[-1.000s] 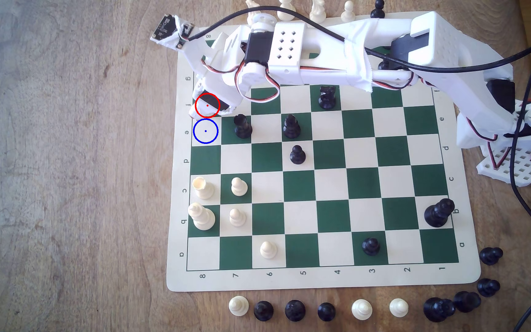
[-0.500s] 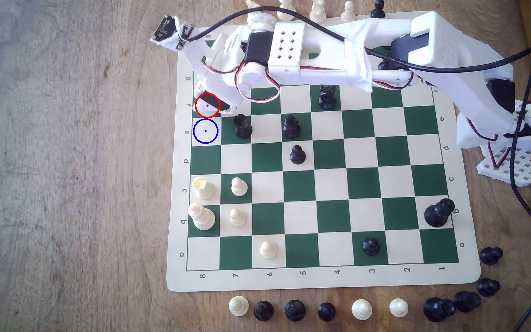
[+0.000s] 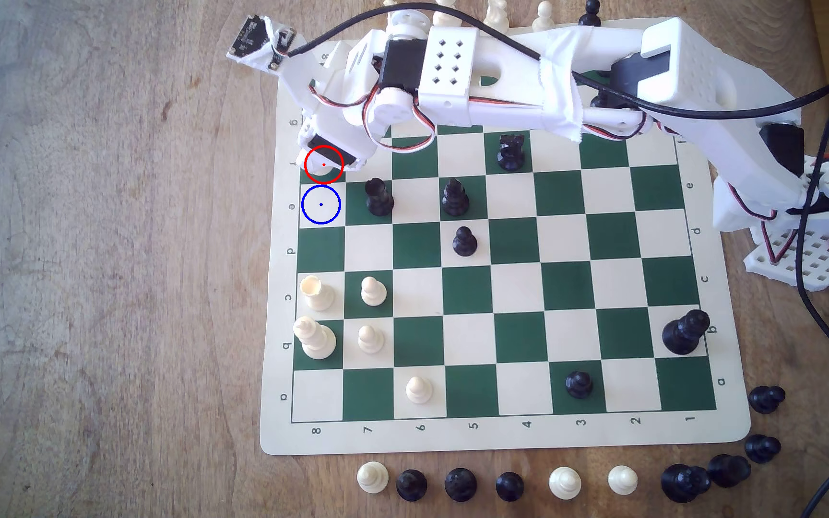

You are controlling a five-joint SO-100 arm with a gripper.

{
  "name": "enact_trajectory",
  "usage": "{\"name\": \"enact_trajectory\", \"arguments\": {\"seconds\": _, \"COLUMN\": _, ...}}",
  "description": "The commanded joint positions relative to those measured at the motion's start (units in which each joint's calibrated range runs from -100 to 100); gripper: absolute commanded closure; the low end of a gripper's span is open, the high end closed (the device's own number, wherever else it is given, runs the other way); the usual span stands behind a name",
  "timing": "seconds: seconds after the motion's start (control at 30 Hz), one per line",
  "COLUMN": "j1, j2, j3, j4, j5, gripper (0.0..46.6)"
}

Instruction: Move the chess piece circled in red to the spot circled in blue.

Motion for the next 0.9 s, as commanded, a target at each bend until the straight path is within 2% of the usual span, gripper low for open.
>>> {"name": "enact_trajectory", "arguments": {"seconds": 0.0, "j1": -1.1, "j2": -9.0, "j3": -2.1, "j4": 0.2, "j5": 0.2, "gripper": 44.2}}
{"name": "enact_trajectory", "arguments": {"seconds": 0.43, "j1": -4.4, "j2": -7.9, "j3": 0.2, "j4": -2.0, "j5": -0.2, "gripper": 44.3}}
{"name": "enact_trajectory", "arguments": {"seconds": 0.87, "j1": -4.7, "j2": -5.2, "j3": 0.9, "j4": -2.5, "j5": -0.3, "gripper": 44.4}}
